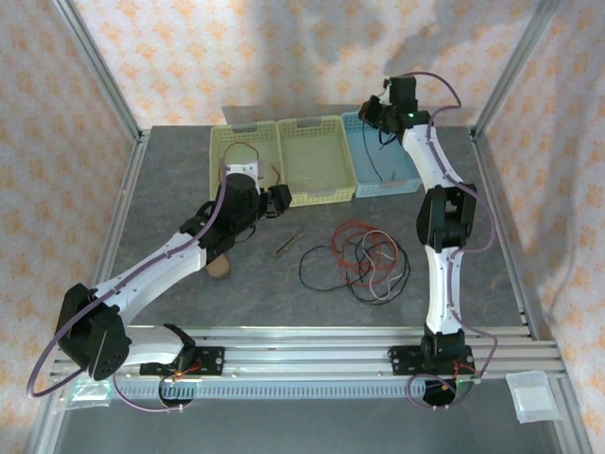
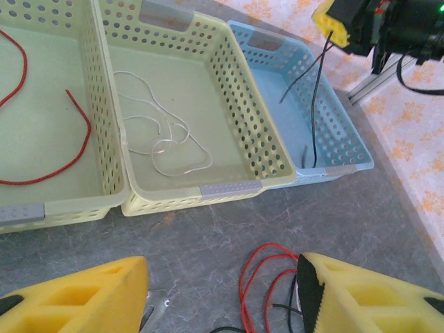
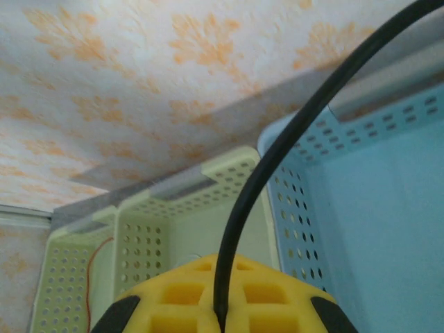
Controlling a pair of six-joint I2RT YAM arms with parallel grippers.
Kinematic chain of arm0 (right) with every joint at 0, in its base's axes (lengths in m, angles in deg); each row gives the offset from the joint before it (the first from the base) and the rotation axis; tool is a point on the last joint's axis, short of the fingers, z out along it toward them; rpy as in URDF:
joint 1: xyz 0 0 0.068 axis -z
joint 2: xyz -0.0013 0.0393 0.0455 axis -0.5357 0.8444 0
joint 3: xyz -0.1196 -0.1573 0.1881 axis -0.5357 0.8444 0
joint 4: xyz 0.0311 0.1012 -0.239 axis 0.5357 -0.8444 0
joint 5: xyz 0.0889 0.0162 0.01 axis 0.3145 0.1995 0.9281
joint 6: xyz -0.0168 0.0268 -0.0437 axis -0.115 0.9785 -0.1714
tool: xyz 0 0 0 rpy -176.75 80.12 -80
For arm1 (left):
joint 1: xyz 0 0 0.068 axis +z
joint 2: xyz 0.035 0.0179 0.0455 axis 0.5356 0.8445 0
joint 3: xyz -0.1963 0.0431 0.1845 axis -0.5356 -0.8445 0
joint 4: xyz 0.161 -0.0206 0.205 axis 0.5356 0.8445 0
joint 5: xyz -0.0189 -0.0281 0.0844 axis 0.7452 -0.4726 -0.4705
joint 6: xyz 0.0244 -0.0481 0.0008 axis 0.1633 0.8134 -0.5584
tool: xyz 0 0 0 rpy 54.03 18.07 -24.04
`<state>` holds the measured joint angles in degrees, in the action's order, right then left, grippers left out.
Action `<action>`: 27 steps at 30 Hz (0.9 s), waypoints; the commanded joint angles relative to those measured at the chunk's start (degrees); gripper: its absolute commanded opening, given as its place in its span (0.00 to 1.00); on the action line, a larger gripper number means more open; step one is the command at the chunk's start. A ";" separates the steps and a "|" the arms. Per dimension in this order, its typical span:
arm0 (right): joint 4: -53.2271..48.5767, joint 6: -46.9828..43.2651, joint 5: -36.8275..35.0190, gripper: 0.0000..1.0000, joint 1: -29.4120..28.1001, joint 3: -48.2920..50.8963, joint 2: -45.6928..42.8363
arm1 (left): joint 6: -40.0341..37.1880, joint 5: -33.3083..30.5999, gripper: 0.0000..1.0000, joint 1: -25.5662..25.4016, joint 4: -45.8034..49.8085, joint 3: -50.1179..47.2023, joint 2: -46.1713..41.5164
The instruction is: Untangle the cables
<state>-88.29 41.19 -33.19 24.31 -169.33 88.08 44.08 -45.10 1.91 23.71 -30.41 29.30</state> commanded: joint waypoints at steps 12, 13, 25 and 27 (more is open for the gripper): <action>-6.36 -0.93 -6.06 0.29 0.69 -0.59 1.93 | 0.38 1.56 0.59 0.16 1.23 0.41 0.12; -6.43 -0.96 -6.12 0.33 0.69 -0.85 1.93 | 0.33 1.56 0.59 0.20 1.31 0.41 0.20; -5.75 -3.88 -6.21 0.35 0.70 0.86 -4.29 | -0.50 1.35 0.59 -0.34 2.41 1.62 1.88; -4.59 -4.71 -6.02 0.35 0.56 5.51 -8.40 | -1.69 0.33 0.60 -1.32 3.93 3.34 3.18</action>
<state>-93.84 38.85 -39.03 24.73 -167.16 87.97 44.02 -43.78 1.60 24.73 -29.62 30.81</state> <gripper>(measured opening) 0.347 0.596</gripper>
